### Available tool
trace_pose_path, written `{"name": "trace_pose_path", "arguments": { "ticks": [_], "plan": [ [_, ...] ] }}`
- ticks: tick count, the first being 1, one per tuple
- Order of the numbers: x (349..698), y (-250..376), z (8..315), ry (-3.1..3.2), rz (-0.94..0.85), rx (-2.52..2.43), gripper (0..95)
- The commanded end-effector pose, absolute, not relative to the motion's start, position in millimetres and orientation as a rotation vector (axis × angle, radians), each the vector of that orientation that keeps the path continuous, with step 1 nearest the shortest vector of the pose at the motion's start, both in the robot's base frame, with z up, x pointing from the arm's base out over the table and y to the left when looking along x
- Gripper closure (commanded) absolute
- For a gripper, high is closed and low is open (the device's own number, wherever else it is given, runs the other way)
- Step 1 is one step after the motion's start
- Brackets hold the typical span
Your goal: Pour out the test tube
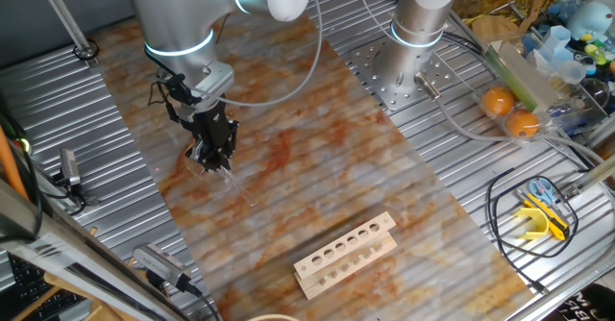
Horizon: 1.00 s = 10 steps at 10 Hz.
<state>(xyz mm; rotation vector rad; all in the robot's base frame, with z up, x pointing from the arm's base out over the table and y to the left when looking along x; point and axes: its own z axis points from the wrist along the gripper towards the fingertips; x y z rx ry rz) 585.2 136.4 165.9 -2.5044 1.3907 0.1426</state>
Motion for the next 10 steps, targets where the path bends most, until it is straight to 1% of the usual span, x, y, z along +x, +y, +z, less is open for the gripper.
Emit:
{"name": "trace_pose_path", "arguments": {
  "ticks": [1, 10],
  "plan": [
    [585.0, 135.8, 164.1, 1.386, 0.143, -2.505, 95.0],
    [585.7, 134.5, 159.7, 1.372, 0.155, -2.493, 95.0]
  ]
}}
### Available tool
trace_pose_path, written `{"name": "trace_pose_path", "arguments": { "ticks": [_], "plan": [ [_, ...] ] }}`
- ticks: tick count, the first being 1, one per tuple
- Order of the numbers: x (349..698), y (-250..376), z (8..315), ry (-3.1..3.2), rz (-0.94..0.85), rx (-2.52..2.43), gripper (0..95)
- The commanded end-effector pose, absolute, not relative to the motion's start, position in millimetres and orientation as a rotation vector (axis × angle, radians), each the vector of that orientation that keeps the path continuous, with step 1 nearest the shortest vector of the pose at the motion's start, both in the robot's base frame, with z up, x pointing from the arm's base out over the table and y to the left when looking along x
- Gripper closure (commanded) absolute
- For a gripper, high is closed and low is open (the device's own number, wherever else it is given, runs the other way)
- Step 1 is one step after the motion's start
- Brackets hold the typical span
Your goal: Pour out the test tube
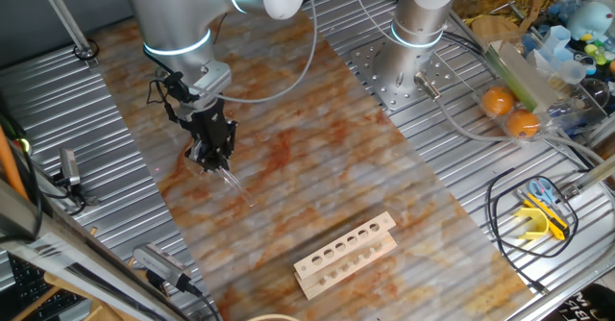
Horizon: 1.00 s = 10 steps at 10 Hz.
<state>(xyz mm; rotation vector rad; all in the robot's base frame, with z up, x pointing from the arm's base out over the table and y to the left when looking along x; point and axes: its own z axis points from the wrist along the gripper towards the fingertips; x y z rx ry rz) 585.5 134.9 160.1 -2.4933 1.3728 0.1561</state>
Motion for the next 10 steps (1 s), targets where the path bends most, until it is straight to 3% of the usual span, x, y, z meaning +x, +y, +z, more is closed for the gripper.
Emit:
{"name": "trace_pose_path", "arguments": {
  "ticks": [1, 10],
  "plan": [
    [585.8, 134.3, 159.0, 1.371, 0.155, -2.492, 95.0],
    [587.2, 133.8, 155.7, 1.372, 0.202, -2.473, 95.0]
  ]
}}
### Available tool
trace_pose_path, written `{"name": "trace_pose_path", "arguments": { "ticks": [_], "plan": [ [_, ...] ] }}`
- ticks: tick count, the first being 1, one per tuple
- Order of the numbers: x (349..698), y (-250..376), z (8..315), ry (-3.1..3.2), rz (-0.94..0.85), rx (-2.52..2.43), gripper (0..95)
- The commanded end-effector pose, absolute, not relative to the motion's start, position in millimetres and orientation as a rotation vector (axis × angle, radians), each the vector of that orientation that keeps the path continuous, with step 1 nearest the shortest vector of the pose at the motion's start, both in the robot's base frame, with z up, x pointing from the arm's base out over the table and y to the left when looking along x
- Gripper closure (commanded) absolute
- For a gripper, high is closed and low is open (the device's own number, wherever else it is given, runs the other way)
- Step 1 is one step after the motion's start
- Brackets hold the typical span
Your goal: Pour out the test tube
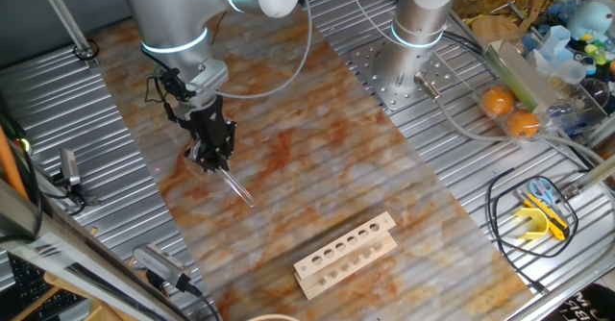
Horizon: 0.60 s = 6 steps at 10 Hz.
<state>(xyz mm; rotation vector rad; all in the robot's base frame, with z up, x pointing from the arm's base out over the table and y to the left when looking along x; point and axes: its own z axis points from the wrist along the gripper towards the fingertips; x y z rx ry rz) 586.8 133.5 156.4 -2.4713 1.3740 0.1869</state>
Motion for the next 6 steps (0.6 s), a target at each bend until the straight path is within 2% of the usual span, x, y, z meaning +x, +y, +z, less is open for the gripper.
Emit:
{"name": "trace_pose_path", "arguments": {
  "ticks": [1, 6],
  "plan": [
    [587.2, 133.8, 155.7, 1.374, 0.218, -2.481, 95.0],
    [587.2, 133.8, 155.7, 1.429, 0.244, -2.473, 95.0]
  ]
}}
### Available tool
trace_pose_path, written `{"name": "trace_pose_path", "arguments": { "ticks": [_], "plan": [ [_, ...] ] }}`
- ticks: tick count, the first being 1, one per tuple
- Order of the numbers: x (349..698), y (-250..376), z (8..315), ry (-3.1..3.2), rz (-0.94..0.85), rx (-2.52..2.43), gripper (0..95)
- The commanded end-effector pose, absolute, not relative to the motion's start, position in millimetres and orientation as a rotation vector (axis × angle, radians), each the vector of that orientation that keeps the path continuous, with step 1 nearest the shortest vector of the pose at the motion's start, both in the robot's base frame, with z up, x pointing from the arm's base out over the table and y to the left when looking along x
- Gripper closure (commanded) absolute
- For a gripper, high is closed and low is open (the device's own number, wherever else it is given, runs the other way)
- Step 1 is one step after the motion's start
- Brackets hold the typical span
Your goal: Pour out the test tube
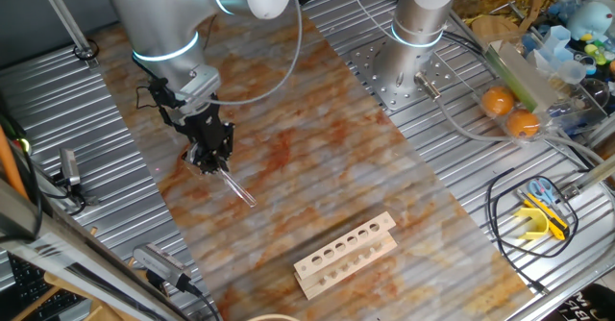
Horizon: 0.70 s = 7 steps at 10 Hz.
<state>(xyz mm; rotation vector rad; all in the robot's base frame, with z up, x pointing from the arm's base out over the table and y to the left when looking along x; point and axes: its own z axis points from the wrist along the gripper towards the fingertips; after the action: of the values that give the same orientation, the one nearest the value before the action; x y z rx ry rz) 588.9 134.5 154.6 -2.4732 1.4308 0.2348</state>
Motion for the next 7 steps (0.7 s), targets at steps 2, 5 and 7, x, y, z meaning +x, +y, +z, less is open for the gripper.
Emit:
{"name": "trace_pose_path", "arguments": {
  "ticks": [2, 5, 7],
  "plan": [
    [587.2, 133.8, 155.7, 1.425, 0.25, -2.469, 95.0],
    [586.9, 134.2, 157.1, 1.425, 0.274, -2.45, 95.0],
    [586.5, 134.4, 158.7, 1.418, 0.285, -2.435, 95.0]
  ]
}}
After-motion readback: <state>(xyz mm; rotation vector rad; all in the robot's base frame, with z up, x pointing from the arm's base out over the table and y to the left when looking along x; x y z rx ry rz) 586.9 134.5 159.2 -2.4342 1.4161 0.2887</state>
